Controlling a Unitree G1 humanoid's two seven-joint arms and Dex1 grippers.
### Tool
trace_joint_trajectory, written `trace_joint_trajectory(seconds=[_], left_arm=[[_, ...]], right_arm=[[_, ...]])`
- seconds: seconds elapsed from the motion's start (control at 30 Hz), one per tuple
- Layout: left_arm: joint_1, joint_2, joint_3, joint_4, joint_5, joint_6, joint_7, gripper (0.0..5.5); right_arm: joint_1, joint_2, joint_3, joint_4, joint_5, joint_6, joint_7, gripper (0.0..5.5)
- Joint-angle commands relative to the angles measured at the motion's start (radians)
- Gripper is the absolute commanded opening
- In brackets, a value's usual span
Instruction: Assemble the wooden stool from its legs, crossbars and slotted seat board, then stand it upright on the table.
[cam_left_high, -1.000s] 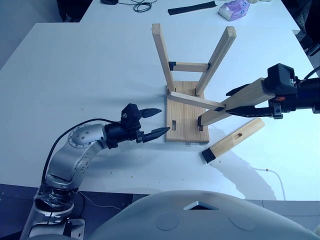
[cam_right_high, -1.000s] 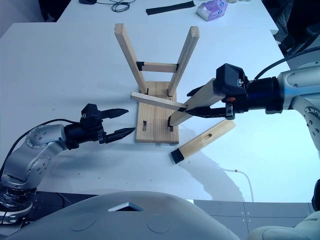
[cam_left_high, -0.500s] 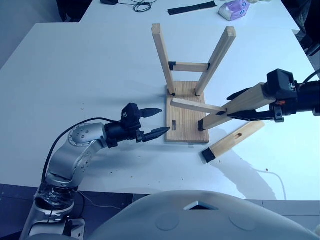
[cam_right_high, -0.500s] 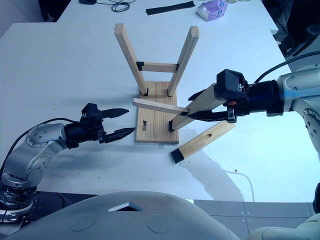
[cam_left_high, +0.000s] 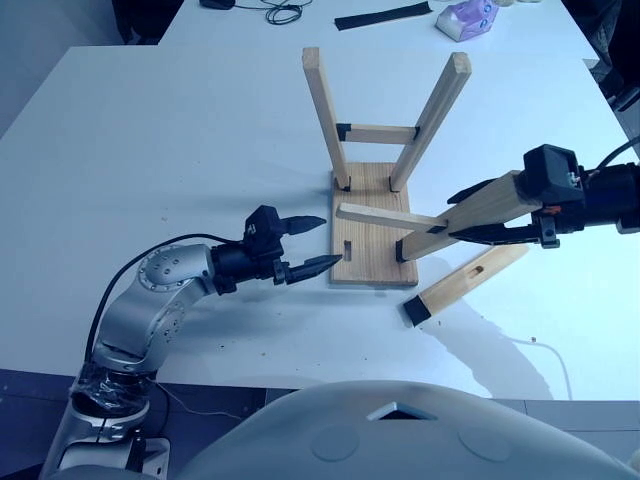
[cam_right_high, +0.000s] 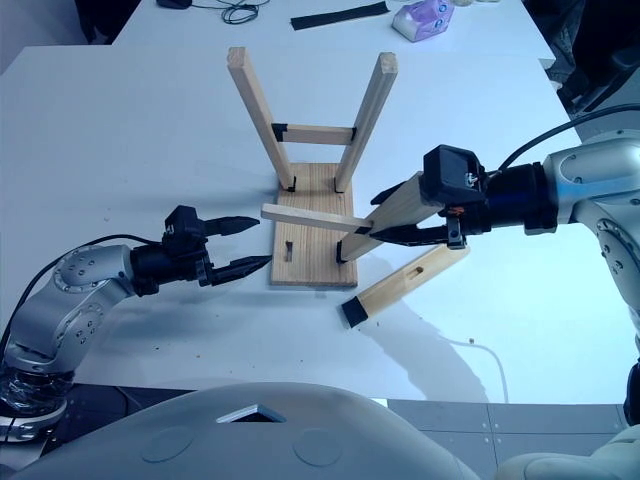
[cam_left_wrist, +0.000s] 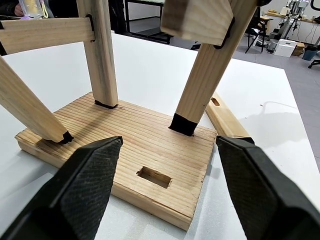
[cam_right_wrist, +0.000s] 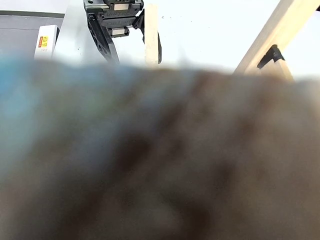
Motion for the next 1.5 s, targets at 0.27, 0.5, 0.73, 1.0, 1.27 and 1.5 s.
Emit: trace_joint_trajectory(seconds=[0.27,0.5,0.73,1.0,1.27,1.5], left_arm=[[-0.005,-0.001,-0.006,-0.002,0.002,0.008,0.009,3.47],[-0.003,-0.001,-0.010,-0.003,0.001,0.009,0.007,3.47],[0.001,0.009,-0.006,0.001,-0.002,0.013,-0.003,3.47],[0.002,0.016,-0.001,0.005,-0.007,0.022,-0.012,3.47],[0.004,0.013,-0.001,0.003,-0.007,0.025,-0.014,3.47],[0.007,0.010,-0.002,0.009,-0.005,0.021,-0.017,3.47]], right_arm=[[-0.050,0.020,0.085,0.041,-0.046,-0.013,0.020,2.04],[-0.076,0.051,0.200,0.108,-0.122,-0.028,0.042,2.04],[-0.028,0.056,0.313,0.102,-0.179,-0.052,0.071,2.04],[0.032,0.078,0.371,0.067,-0.193,-0.047,0.039,2.04],[0.010,0.109,0.363,0.095,-0.200,-0.052,0.003,2.04],[-0.016,0.174,0.287,0.106,-0.157,-0.038,-0.083,2.99]])
